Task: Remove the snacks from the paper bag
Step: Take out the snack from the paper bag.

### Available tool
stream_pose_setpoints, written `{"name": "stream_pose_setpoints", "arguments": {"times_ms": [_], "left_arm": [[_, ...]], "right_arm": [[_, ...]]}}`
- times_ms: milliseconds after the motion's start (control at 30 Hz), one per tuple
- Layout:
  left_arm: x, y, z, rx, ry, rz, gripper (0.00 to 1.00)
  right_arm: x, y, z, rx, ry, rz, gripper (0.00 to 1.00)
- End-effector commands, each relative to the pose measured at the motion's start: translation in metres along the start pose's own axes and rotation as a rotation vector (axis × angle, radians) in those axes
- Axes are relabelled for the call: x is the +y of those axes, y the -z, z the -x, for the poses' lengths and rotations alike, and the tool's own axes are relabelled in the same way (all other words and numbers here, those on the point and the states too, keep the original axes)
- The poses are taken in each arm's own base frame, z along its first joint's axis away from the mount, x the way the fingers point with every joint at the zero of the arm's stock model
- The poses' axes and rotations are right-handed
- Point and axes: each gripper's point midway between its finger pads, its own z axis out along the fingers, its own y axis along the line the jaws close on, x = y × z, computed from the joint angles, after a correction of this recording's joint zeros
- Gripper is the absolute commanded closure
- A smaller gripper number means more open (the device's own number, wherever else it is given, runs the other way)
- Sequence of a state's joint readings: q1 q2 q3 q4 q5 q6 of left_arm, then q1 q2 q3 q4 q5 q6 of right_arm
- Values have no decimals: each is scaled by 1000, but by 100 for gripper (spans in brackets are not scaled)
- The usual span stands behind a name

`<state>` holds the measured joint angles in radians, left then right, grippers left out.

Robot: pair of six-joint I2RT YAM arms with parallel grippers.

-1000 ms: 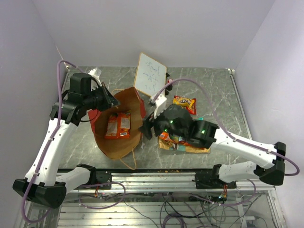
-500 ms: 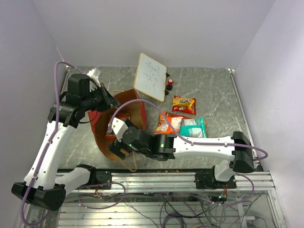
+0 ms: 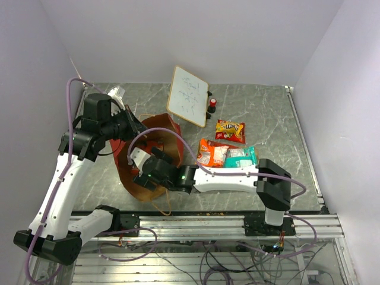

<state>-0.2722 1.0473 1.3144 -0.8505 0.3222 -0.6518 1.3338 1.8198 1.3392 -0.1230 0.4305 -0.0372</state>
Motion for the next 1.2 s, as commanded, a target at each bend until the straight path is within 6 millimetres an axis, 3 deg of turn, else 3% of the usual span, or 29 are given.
{"name": "stream_pose_setpoints", "arguments": {"times_ms": [0,200,267,433,667,900,1067,1133,1167], "left_arm": [[-7,4,2,-4,-13,-23,93],[-8,2,2,-7,-6,-30,93],[-8,1,1,0,2,-35,93],[-10,1,1,-4,15,-44,93],[-13,6,1,-13,31,-53,93],[-11,10,-4,-14,29,-55,93],[-12,21,-14,-15,-16,-86,93],[-14,25,-19,-14,-22,-112,93],[-15,25,-21,-12,-19,-122,93]], "right_arm": [[-6,-16,-2,21,-51,-31,8],[-40,-25,-23,70,-252,-54,9],[-44,-28,-29,83,-284,-52,10],[-31,-39,-37,114,-298,-15,11],[-15,-55,-67,207,-297,0,11],[-29,-61,-84,237,-261,-89,9],[-19,-67,-93,192,-300,-63,8],[-17,-70,-87,171,-340,-62,8],[-13,-78,-95,184,-347,-62,8]]}}
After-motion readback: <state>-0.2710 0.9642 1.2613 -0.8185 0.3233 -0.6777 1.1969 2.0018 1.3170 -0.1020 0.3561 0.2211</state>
